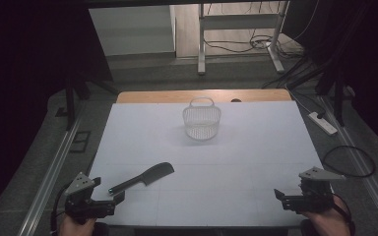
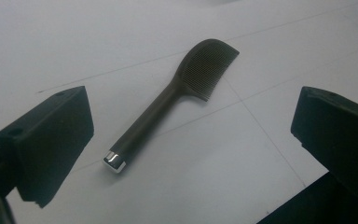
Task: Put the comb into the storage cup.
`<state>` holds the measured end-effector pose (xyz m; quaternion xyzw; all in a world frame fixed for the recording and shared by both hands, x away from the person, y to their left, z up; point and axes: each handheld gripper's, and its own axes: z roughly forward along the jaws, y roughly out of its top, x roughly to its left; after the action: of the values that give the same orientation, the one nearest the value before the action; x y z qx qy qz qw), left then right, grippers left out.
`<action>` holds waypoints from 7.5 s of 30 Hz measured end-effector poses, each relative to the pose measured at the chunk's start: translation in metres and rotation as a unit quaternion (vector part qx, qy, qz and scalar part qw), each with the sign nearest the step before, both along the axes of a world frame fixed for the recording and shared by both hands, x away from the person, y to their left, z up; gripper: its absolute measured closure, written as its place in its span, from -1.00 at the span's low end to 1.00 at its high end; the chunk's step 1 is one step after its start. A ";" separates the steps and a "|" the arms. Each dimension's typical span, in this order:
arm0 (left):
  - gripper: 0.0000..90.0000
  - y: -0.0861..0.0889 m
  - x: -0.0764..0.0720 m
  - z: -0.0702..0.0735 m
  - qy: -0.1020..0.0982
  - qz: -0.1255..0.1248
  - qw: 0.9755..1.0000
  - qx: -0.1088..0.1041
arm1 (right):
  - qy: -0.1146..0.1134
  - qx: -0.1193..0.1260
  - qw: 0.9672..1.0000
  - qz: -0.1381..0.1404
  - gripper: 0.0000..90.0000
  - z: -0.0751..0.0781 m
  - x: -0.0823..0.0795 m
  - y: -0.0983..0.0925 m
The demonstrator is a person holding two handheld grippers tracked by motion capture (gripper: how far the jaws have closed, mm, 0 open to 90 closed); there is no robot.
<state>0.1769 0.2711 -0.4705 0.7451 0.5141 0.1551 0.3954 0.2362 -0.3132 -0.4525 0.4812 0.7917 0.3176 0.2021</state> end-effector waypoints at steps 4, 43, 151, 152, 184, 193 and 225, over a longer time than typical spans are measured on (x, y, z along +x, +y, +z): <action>-1.00 0.001 0.001 0.000 0.002 -0.002 1.000 -0.006 | 0.006 0.034 0.999 -0.011 -1.00 0.001 0.002 -0.007; -1.00 0.003 0.014 -0.002 0.027 -0.011 1.000 -0.004 | 0.015 0.022 0.999 0.022 -1.00 -0.001 0.002 -0.002; -0.38 0.002 0.143 -0.019 0.139 -0.024 0.990 0.030 | 0.031 0.006 0.999 0.026 -1.00 -0.003 0.005 0.001; -0.12 0.003 0.143 -0.020 0.142 -0.024 0.989 0.031 | 0.032 0.006 0.999 0.028 -1.00 -0.003 0.005 0.001; 0.97 0.019 0.128 -0.046 0.197 -0.046 0.976 0.085 | 0.032 -0.007 0.999 0.040 -1.00 -0.004 0.004 0.004; 0.97 0.018 0.126 -0.050 0.215 -0.056 0.971 0.088 | 0.033 -0.011 0.998 0.043 -1.00 -0.004 0.004 0.005; 0.97 -0.014 0.104 -0.043 0.249 -0.085 0.957 0.124 | 0.036 -0.022 0.998 0.047 -1.00 -0.005 0.004 0.008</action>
<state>0.2811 0.2567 -0.5137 0.8443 0.5080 -0.0071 0.1706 0.2407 -0.3057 -0.4575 0.4498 0.8270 0.2922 0.1685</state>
